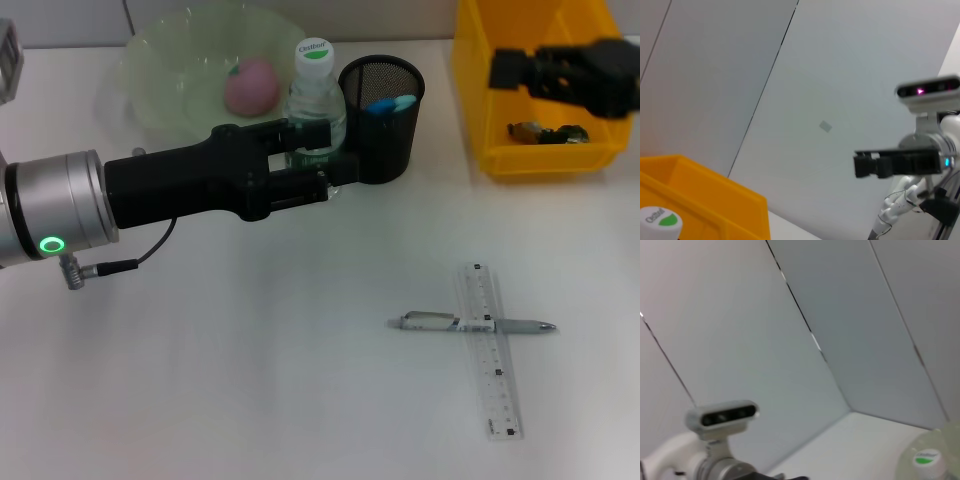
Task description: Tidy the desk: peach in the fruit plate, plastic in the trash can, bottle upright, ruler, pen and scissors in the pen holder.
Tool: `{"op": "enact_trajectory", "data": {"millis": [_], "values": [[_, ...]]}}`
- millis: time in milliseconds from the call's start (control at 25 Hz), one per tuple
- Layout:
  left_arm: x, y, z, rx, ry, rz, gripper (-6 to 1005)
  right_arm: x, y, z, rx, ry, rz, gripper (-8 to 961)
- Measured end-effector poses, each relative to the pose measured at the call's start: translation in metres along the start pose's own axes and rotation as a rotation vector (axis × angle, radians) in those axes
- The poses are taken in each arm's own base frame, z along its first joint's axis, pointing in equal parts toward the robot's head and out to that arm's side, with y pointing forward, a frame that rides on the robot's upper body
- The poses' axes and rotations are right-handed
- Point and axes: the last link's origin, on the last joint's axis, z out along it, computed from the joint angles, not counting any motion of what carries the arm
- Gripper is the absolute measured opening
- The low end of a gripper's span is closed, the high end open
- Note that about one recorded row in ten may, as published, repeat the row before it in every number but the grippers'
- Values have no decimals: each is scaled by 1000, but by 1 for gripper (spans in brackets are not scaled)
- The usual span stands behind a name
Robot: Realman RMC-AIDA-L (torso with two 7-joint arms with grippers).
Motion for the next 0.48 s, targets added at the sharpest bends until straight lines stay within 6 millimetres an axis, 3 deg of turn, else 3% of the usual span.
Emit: {"op": "enact_trajectory", "data": {"millis": [80, 160, 280, 480], "values": [[-1, 0, 0, 1, -8, 2, 659, 25, -2, -11, -43, -56, 26, 161], [-3, 0, 0, 1, -18, 6, 659, 31, -2, -14, -49, -73, 17, 172], [-4, 0, 0, -2, -31, 22, 659, 58, -4, -31, -20, -168, -28, 189], [-2, -1, 2, -4, -34, 29, 659, 76, -5, -41, 43, -194, -41, 216]]}}
